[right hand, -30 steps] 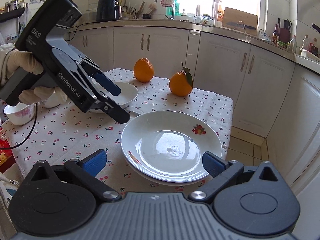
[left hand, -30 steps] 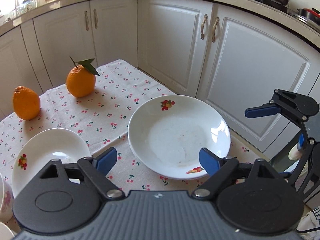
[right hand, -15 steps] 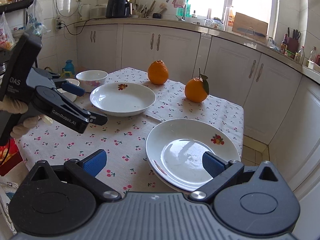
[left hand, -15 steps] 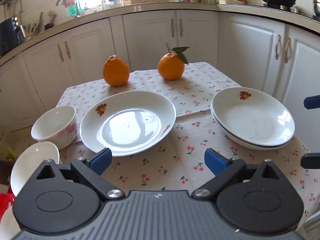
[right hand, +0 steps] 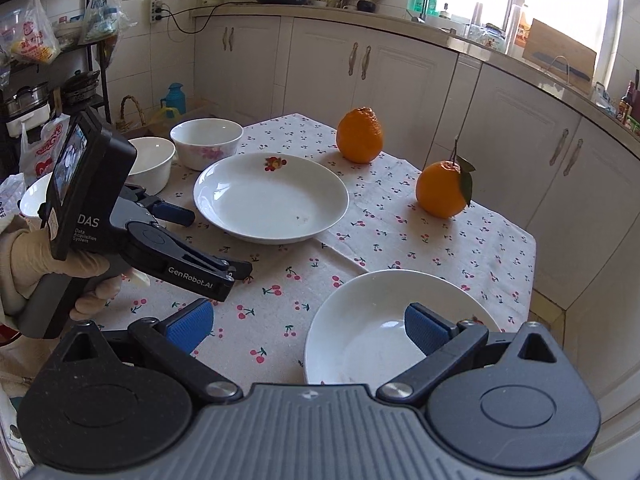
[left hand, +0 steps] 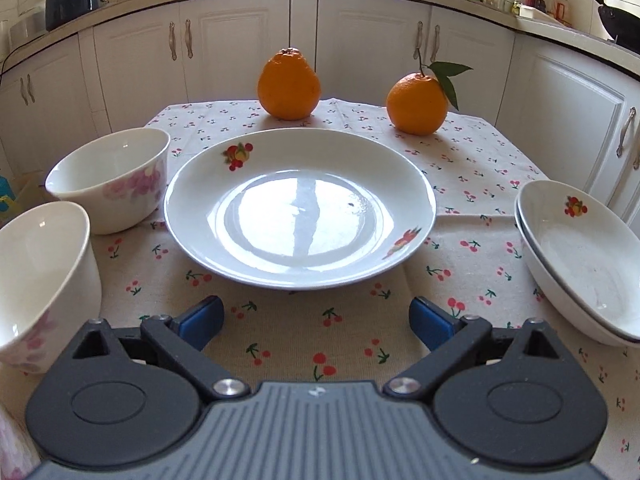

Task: Organize plates and bowls
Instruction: 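Withdraw the left gripper from the stacked plates, then grip the rim of the fruit-decal white plate with the right gripper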

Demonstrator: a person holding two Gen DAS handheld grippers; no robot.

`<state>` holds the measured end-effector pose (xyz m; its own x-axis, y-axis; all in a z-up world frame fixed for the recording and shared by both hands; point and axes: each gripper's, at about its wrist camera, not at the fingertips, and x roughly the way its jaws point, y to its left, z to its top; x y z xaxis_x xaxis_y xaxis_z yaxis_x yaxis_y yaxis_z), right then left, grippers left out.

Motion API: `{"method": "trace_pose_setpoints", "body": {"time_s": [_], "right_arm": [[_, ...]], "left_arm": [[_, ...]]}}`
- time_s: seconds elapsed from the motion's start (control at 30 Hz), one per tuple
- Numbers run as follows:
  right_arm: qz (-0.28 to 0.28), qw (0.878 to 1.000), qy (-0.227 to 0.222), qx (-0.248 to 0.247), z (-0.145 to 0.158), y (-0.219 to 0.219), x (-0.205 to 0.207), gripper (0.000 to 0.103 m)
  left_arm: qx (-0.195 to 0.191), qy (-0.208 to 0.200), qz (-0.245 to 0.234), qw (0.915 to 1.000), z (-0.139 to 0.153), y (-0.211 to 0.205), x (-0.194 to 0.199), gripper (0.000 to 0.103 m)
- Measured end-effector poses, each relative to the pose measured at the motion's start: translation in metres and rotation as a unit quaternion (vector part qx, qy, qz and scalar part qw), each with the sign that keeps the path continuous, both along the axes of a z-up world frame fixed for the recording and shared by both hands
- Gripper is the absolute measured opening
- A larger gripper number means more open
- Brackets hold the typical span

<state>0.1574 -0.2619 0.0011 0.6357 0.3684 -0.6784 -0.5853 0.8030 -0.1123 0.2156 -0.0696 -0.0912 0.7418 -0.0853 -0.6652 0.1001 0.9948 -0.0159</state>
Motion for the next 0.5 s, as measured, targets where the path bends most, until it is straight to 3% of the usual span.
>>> {"method": "trace_pose_setpoints", "body": {"time_s": [0.17, 0.5], "right_arm": [[0.020, 1.000, 0.019, -0.002, 0.001, 0.008, 0.036, 0.103], [0.086, 0.995, 0.044, -0.013, 0.005, 0.037, 0.101, 0.103]], "left_arm": [[0.017, -0.005, 0.008, 0.9998, -0.003, -0.002, 0.008, 0.103], [0.015, -0.012, 0.023, 0.9996, -0.004, 0.001, 0.013, 0.103]]}}
